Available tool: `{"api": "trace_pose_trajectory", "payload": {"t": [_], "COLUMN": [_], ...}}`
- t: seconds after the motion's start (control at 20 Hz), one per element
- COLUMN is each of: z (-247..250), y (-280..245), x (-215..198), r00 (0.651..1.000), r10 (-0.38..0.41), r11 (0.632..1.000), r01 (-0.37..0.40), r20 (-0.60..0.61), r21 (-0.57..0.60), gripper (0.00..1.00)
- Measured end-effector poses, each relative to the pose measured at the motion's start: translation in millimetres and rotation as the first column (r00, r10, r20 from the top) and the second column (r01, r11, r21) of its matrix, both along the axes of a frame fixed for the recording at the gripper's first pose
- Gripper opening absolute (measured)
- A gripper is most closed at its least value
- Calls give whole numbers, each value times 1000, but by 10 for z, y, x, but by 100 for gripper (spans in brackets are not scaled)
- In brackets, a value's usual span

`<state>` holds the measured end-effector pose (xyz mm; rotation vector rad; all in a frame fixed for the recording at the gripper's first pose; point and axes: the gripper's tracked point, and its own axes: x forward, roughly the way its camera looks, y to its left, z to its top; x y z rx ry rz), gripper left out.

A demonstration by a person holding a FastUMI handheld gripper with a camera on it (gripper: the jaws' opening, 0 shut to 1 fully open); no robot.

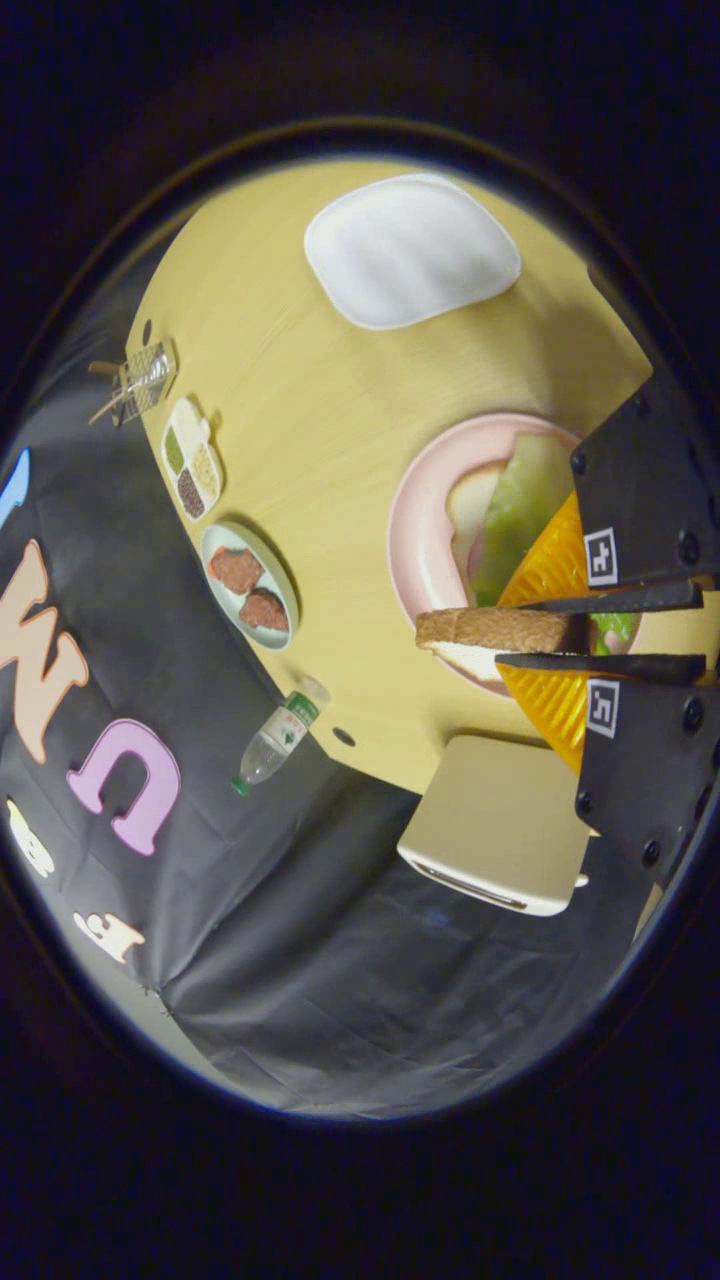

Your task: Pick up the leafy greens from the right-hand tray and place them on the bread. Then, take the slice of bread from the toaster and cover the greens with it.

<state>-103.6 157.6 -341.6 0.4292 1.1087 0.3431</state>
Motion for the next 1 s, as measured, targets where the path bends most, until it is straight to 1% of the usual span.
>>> {"api": "trace_pose_trajectory", "payload": {"t": [0.05, 0.2, 0.3, 0.45, 0.6, 0.7, 0.8, 1.0], "z": [-19, -122, -152, -54, 182, 455, 774, 1462], "y": [-52, -225, -343, -446, -609, -713, -808, -927], "x": [10, -25, -67, -30, 122, 275, 419, 635], "r00": [1000, 1000, 1000, 998, 982, 953, 904, 770], "r10": [-9, -6, 12, 38, 83, 122, 166, 230], "r11": [1000, 997, 992, 986, 970, 955, 937, 906], "r01": [9, 5, -14, -29, -41, -37, -21, 53], "r20": [-5, -16, -13, 49, 167, 278, 394, 595], "r21": [-5, -71, -124, -164, -238, -293, -347, -419], "gripper": [20, 38, 51, 69, 88, 100, 100, 100]}}
